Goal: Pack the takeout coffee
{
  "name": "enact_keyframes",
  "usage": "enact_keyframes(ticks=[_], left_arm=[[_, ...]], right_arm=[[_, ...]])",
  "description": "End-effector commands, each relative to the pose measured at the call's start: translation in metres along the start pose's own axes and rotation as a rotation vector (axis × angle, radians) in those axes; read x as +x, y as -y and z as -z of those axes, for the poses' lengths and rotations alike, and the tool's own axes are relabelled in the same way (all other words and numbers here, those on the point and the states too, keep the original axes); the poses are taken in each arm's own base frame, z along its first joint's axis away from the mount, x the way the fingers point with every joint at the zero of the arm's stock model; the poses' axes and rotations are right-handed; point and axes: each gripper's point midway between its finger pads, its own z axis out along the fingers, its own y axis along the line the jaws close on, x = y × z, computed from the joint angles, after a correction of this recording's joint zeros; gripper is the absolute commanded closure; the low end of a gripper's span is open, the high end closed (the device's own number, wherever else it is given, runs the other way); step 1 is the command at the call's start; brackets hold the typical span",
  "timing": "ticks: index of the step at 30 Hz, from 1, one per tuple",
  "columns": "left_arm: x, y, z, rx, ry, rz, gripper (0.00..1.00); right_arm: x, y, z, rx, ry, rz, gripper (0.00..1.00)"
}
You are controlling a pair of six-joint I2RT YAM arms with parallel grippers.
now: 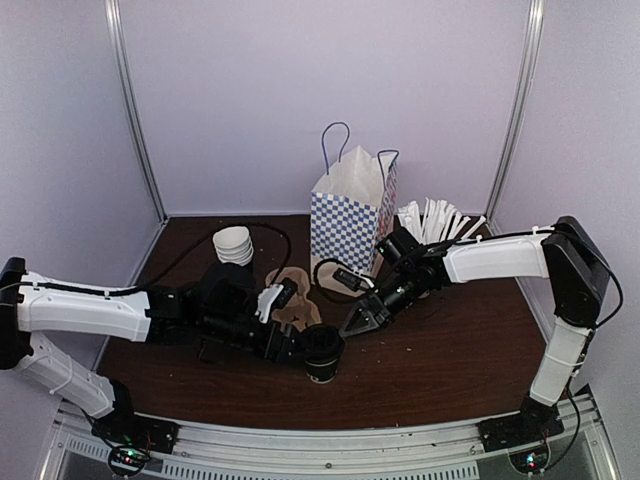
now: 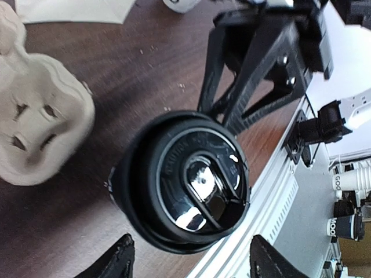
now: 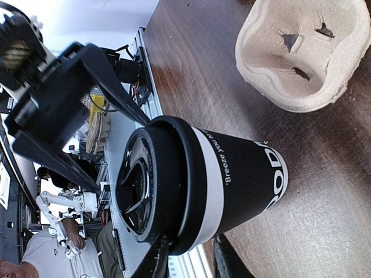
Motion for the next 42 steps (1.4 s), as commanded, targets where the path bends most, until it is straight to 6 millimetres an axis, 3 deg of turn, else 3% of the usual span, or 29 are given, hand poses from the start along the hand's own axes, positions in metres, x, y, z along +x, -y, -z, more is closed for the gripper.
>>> enact_keyframes(ticks=[1, 16, 26, 34, 38, 42], left_arm=[[-0.006, 0.008, -0.009, 0.04, 0.037, 0.037, 0.31], [-0.001, -0.013, -0.029, -0.024, 0.028, 0.051, 0.36], [0.004, -0.04, -0.031, -0.067, 0.019, 0.072, 0.36], [0.009, -0.046, -0.038, -0.071, -0.002, 0.08, 0.37], [0.012, -0.048, -0.04, -0.07, -0.011, 0.084, 0.37], [0.014, -0.052, -0.04, -0.075, -0.012, 0.088, 0.37]], right_arm=[[-0.002, -0.001, -0.001, -0.002, 0.004, 0.004, 0.74], [0.008, -0.019, -0.009, -0.079, -0.016, 0.004, 0.81], [0.007, -0.027, -0.014, -0.202, -0.012, -0.055, 0.79], [0.013, -0.006, -0.023, -0.142, -0.023, -0.1, 0.81], [0.012, -0.01, -0.025, -0.208, -0.026, -0.165, 0.79], [0.016, 0.002, -0.03, -0.184, -0.028, -0.166, 0.85]])
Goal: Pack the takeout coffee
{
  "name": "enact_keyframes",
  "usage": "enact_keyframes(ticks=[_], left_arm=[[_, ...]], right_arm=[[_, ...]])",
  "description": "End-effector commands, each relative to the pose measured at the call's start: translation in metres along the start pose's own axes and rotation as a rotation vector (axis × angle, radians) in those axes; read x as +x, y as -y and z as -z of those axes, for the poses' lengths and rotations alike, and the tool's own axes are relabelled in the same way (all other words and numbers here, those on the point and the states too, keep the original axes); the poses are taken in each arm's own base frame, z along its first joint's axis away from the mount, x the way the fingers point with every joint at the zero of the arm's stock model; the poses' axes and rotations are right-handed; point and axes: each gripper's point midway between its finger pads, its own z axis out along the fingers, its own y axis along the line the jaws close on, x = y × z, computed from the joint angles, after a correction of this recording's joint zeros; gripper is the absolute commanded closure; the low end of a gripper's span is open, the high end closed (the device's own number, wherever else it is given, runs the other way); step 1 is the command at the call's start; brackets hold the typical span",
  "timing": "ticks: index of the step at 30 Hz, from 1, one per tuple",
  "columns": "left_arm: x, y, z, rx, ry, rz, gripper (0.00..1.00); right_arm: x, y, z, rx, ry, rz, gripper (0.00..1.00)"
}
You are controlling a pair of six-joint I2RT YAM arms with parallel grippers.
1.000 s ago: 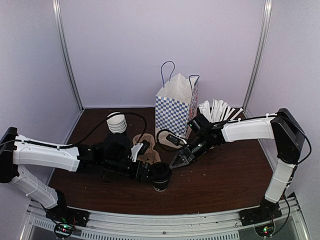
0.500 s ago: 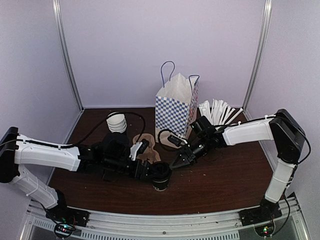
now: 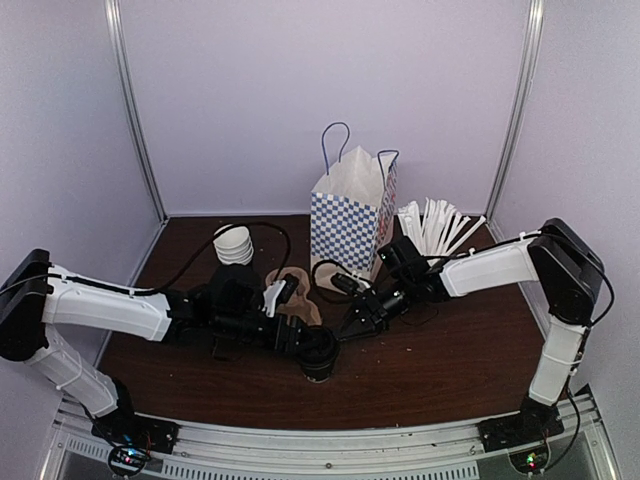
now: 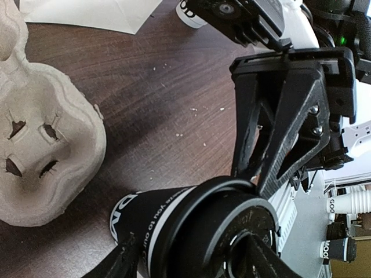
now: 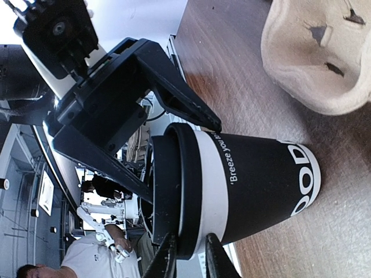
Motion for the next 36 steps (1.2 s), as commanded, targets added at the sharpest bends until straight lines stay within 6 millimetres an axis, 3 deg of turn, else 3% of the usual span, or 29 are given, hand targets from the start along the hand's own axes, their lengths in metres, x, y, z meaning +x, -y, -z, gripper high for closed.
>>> enact_keyframes(ticks=[1, 11, 21, 27, 32, 36], left_arm=[[0.024, -0.033, -0.006, -0.097, -0.058, 0.014, 0.37], [0.028, -0.041, 0.001, -0.105, -0.045, 0.022, 0.36], [0.038, -0.057, -0.001, -0.121, -0.064, 0.034, 0.36], [0.041, -0.06, 0.001, -0.114, -0.055, 0.032, 0.36], [0.038, -0.055, 0.006, -0.09, -0.033, 0.018, 0.36], [0.035, -0.051, 0.009, -0.074, -0.019, 0.008, 0.36]], right_arm=[[0.016, 0.023, -0.014, 0.02, -0.04, -0.05, 0.85], [0.028, 0.082, -0.01, 0.243, -0.075, -0.1, 0.89], [0.045, 0.098, -0.011, 0.409, -0.128, -0.061, 0.89], [0.053, 0.122, -0.014, 0.471, -0.168, -0.139, 0.87], [0.052, 0.115, -0.026, 0.344, -0.16, -0.166, 0.88], [0.044, 0.095, -0.031, 0.226, -0.129, -0.169, 1.0]])
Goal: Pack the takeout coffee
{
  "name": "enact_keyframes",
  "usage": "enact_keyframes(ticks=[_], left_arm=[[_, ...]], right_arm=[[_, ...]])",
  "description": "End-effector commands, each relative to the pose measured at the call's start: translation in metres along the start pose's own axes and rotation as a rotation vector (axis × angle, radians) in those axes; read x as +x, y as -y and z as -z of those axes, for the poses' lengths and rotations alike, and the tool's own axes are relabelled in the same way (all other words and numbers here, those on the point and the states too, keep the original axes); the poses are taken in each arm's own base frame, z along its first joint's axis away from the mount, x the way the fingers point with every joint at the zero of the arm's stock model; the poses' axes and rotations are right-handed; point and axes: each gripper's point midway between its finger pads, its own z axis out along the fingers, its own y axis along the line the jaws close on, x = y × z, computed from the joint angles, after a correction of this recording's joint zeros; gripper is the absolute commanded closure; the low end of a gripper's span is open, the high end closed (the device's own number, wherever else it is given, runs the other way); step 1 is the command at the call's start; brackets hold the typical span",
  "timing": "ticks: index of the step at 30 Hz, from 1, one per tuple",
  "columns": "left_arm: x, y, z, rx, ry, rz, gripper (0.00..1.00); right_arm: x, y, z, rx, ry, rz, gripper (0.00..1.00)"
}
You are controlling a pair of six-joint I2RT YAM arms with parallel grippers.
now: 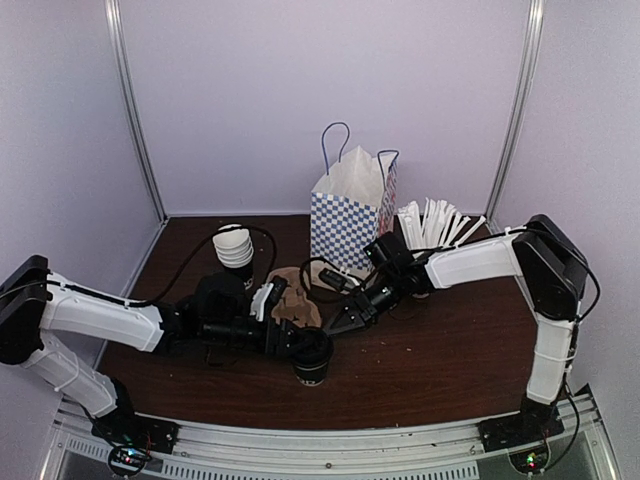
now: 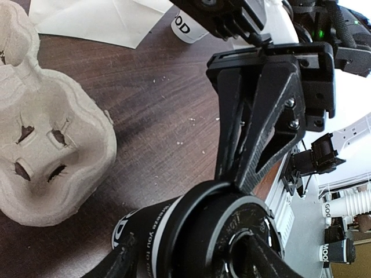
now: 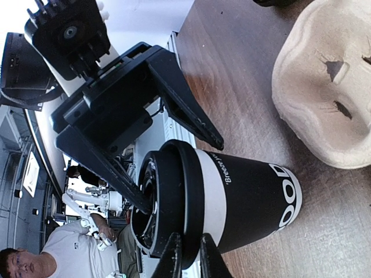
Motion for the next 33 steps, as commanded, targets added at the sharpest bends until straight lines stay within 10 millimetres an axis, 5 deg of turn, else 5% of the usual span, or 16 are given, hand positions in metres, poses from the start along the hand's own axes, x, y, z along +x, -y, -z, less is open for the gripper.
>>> enact_keyframes(ticks=[1, 4, 9, 18, 24, 33], left_arm=[[0.034, -0.038, 0.006, -0.127, -0.104, 0.012, 0.36], [0.033, -0.04, 0.006, -0.132, -0.11, 0.001, 0.36], [0.032, -0.048, 0.008, -0.136, -0.118, -0.004, 0.36], [0.027, -0.029, 0.005, 0.011, -0.166, -0.108, 0.37], [0.018, -0.005, 0.002, 0.166, -0.205, -0.203, 0.38], [0.007, 0.021, -0.021, 0.31, -0.299, -0.254, 0.41]], right_arm=[[0.06, 0.071, -0.023, 0.165, -0.091, -0.252, 1.0], [0.057, 0.056, -0.019, 0.144, -0.088, -0.217, 0.99], [0.061, 0.039, -0.015, 0.129, -0.094, -0.159, 0.69], [0.029, 0.01, 0.035, 0.147, 0.053, -0.008, 0.59], [0.034, 0.006, 0.057, 0.263, 0.106, 0.174, 0.62], [0.04, 0.028, 0.036, 0.243, 0.037, 0.144, 0.8]])
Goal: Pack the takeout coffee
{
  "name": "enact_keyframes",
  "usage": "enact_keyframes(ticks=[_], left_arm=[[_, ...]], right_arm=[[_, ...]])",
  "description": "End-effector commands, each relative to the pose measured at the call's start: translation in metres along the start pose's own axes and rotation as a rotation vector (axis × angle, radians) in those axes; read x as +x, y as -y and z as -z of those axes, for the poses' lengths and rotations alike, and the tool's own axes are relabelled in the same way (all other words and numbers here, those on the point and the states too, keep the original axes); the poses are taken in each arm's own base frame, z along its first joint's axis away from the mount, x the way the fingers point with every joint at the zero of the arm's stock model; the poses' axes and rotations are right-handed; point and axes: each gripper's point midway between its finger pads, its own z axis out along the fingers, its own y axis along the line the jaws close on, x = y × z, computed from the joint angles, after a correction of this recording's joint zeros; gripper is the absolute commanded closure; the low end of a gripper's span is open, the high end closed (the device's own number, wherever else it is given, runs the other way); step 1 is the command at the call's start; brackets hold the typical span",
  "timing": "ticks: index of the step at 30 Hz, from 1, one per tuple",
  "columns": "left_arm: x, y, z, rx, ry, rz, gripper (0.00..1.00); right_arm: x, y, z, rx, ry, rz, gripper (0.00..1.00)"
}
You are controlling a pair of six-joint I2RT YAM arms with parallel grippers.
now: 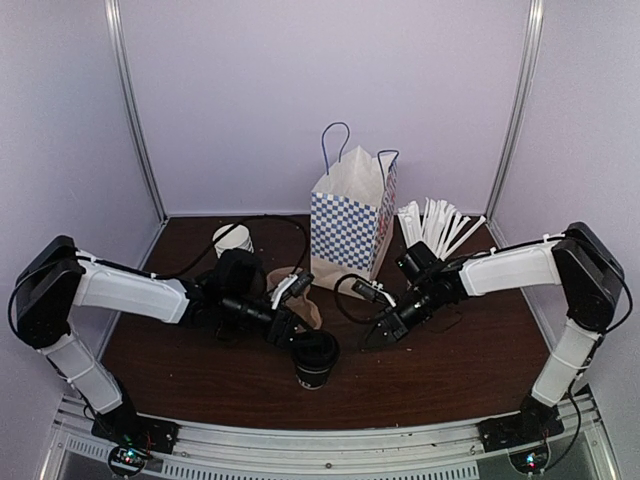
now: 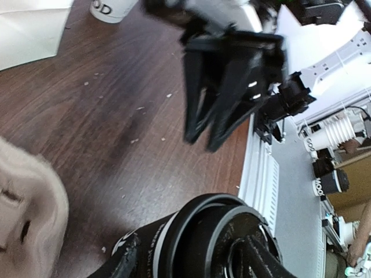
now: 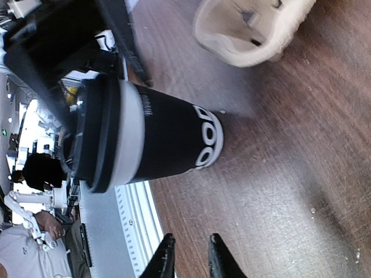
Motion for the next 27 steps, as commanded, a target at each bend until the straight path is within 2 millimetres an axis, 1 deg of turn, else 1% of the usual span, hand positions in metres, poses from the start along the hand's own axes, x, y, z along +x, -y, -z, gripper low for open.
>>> enact_keyframes(ticks=[1, 3, 6, 9, 11, 14, 19, 24, 27], left_arm=[[0.007, 0.003, -0.011, 0.076, -0.092, -0.023, 0.41], [0.008, 0.001, -0.014, 0.074, -0.109, -0.027, 0.42], [0.013, -0.002, -0.014, 0.058, -0.142, -0.038, 0.41], [0.017, -0.003, -0.007, 0.026, -0.171, -0.058, 0.38], [0.013, -0.002, 0.0, -0.003, -0.161, -0.082, 0.35], [-0.002, 0.004, 0.011, -0.046, -0.117, -0.122, 0.3], [-0.031, 0.016, 0.028, -0.098, -0.045, -0.188, 0.26], [-0.046, 0.023, 0.038, -0.129, -0.014, -0.225, 0.25], [-0.053, 0.019, 0.05, -0.213, 0.018, -0.174, 0.26]], right_arm=[[0.004, 0.005, -0.019, 0.003, -0.05, 0.009, 0.8], [0.01, -0.002, -0.031, -0.023, -0.084, 0.013, 0.8], [0.011, -0.012, -0.042, -0.075, -0.1, -0.002, 0.8], [0.009, -0.018, -0.046, -0.115, -0.102, -0.023, 0.8], [0.008, -0.021, -0.046, -0.129, -0.096, -0.024, 0.8], [0.008, -0.024, -0.045, -0.14, -0.091, -0.022, 0.8], [0.006, -0.027, -0.041, -0.133, -0.085, 0.0, 0.8], [0.008, -0.028, -0.04, -0.13, -0.094, 0.008, 0.8], [0.006, -0.029, -0.038, -0.114, -0.093, 0.029, 0.8]])
